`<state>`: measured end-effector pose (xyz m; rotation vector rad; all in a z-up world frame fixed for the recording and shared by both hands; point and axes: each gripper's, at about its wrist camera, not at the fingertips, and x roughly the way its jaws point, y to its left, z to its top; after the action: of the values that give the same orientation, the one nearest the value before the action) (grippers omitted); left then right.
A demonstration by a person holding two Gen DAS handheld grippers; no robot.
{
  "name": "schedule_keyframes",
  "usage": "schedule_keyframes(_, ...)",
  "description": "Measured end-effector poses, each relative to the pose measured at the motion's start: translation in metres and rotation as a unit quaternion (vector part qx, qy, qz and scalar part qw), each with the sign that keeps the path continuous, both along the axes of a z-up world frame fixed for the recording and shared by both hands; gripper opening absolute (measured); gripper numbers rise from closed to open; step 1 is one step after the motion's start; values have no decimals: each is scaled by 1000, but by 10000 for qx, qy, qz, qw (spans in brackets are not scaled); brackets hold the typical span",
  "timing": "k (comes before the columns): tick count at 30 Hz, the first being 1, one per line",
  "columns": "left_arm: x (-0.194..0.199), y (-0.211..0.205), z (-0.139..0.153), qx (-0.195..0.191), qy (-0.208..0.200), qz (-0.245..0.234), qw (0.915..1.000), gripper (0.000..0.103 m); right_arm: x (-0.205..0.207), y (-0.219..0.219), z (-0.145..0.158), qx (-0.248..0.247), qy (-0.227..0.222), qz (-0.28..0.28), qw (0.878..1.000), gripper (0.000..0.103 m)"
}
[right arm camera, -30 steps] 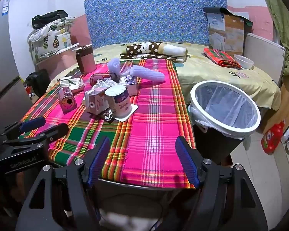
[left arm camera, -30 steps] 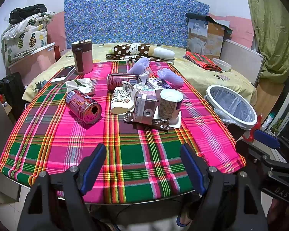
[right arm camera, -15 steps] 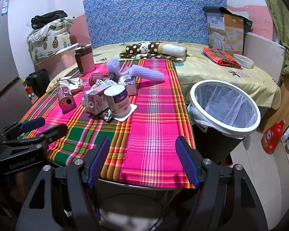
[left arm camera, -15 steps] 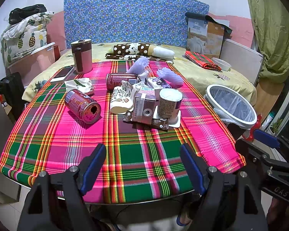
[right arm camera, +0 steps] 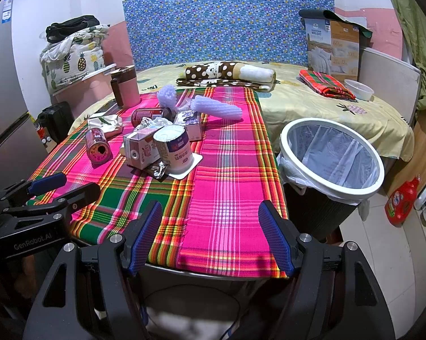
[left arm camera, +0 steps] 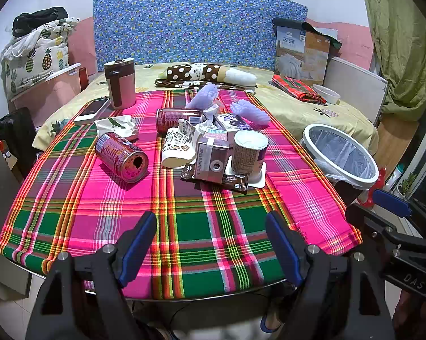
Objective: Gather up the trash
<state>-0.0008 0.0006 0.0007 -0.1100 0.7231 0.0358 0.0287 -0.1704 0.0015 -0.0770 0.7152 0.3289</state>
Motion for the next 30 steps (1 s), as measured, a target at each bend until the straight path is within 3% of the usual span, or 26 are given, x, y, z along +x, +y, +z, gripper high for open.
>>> schedule_keyframes(30,1,-1,0,45,-5,11,10000,80,0,0,1,2,11,-1,10000,72)
